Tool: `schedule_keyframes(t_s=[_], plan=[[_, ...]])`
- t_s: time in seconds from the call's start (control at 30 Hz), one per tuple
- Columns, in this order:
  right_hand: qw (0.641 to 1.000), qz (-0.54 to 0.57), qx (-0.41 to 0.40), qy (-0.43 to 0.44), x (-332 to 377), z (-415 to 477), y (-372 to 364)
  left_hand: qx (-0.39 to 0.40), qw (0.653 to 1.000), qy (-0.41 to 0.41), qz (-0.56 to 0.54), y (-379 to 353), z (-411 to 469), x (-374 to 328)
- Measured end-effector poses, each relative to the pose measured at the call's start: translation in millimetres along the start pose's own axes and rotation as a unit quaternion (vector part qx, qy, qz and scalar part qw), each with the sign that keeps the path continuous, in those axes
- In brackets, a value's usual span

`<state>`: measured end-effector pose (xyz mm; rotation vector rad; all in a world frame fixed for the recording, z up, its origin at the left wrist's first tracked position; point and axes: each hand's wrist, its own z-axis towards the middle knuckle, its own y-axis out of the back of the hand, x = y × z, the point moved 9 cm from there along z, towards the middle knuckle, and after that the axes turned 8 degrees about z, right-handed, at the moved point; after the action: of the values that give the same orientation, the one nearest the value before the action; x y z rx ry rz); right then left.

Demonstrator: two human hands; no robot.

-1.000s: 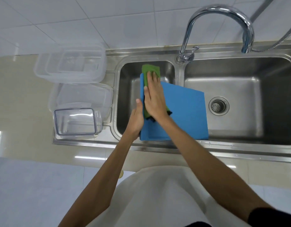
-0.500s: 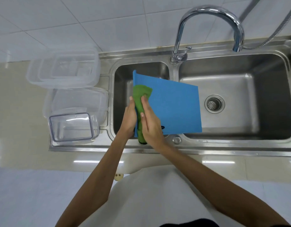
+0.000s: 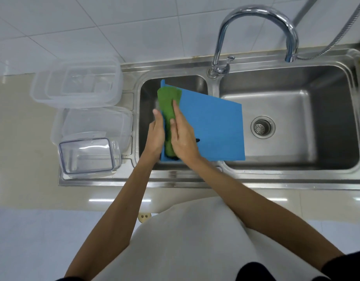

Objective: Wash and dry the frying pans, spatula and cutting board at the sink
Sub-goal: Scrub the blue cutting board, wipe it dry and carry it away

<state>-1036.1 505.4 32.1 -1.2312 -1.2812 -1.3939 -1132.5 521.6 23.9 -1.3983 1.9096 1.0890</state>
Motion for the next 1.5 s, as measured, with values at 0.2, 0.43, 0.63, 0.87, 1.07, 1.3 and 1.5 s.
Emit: schedule_keyframes(t_s=[0.2, 0.43, 0.63, 0.87, 1.07, 1.3, 1.5], plan=[[0.993, -0.097, 0.07, 0.009, -13, -87, -18, 0.024, 0.995, 0.069, -0.065, -8, 4, 10], [0.992, -0.126, 0.002, 0.017, -34, -68, 0, -0.041, 0.998, 0.044, 0.028, -6, 4, -3], [0.986, -0.156, -0.067, 0.008, -76, -69, 71, -0.028, 0.996, 0.081, 0.034, 11, 16, 2], [0.969, -0.17, -0.107, -0.145, -146, -87, 207, 0.003, 0.989, 0.135, 0.059, 29, 32, -2], [0.971, -0.175, -0.088, -0.137, -138, -82, 194, 0.009, 0.988, 0.14, 0.058, 33, 31, 6], [0.982, -0.174, -0.002, 0.075, -53, -55, 33, -0.017, 0.993, 0.092, 0.073, 26, 24, 15], [0.98, -0.194, 0.01, 0.04, -25, 2, -33, -0.028, 0.99, 0.028, 0.137, 27, 18, -1]])
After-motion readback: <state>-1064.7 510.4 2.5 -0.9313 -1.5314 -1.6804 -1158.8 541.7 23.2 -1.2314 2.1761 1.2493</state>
